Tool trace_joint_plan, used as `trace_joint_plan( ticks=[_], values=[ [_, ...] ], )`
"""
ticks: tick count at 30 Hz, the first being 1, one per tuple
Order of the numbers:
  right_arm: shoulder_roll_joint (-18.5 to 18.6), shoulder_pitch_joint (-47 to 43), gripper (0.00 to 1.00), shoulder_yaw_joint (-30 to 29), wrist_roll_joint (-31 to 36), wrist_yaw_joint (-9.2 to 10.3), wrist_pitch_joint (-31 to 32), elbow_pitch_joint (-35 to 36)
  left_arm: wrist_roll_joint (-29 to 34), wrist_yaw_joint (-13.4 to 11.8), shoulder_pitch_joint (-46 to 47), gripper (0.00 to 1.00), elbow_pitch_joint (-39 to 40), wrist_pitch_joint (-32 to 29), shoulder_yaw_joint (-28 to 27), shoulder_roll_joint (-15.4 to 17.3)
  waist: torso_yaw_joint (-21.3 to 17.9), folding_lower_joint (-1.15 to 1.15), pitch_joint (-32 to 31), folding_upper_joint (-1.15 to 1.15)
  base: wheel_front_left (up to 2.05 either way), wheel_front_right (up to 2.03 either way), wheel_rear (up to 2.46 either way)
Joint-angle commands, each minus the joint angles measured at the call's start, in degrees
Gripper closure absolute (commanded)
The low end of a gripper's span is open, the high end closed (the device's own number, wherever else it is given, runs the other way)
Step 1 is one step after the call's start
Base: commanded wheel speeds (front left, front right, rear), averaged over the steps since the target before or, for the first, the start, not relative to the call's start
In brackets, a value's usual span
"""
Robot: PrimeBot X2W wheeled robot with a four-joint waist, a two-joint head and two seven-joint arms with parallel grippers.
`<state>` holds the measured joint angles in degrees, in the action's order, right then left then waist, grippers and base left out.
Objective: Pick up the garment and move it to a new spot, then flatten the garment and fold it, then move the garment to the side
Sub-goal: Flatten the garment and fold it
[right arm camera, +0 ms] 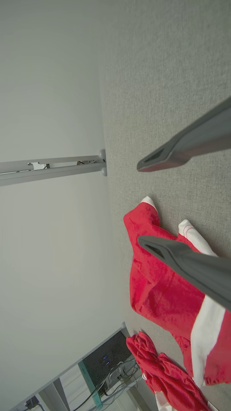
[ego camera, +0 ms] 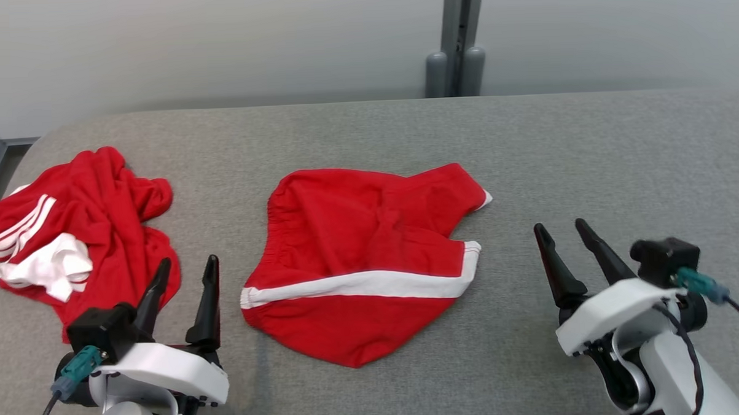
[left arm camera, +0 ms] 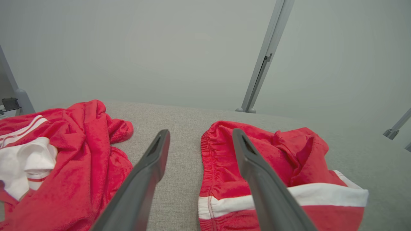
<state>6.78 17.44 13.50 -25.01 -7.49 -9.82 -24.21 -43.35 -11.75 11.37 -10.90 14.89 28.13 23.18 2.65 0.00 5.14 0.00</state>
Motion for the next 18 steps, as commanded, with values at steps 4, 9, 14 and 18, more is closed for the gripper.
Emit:
trace_joint_plan(
  ticks=[4, 9, 14, 18],
  values=[
    [1.57, 4.35, 0.0, 2.28, -6.29, -0.02, 7.05, -5.85, 0.45, 0.28, -0.5, 0.0, 1.83, -0.11, 0.72, 0.01, 2.51, 0.0, 0.13, 0.0, 0.0, 0.0, 0.0],
    [2.69, 9.83, 0.0, 5.45, -12.64, -0.02, 16.88, -12.96, -0.18, 1.1, -1.06, 0.0, 1.9, -0.56, 1.87, -0.75, 4.92, 0.0, 0.56, 0.0, 0.0, 0.0, 0.0],
    [2.96, 13.53, 0.0, 7.68, -16.74, -0.02, 24.28, -18.33, -0.76, 2.24, -0.2, 0.0, 0.75, -0.81, 2.6, -1.68, 7.36, 0.0, 1.34, 0.0, 0.0, 0.0, 0.0],
    [2.99, 16.3, 0.0, 8.75, -17.03, -0.02, 27.77, -23.85, -1.05, 3.05, 0.53, 0.0, -0.6, -0.51, 2.8, -2.7, 9.34, 0.0, 2.0, 0.0, 0.0, 0.0, 0.0]
  ],
)
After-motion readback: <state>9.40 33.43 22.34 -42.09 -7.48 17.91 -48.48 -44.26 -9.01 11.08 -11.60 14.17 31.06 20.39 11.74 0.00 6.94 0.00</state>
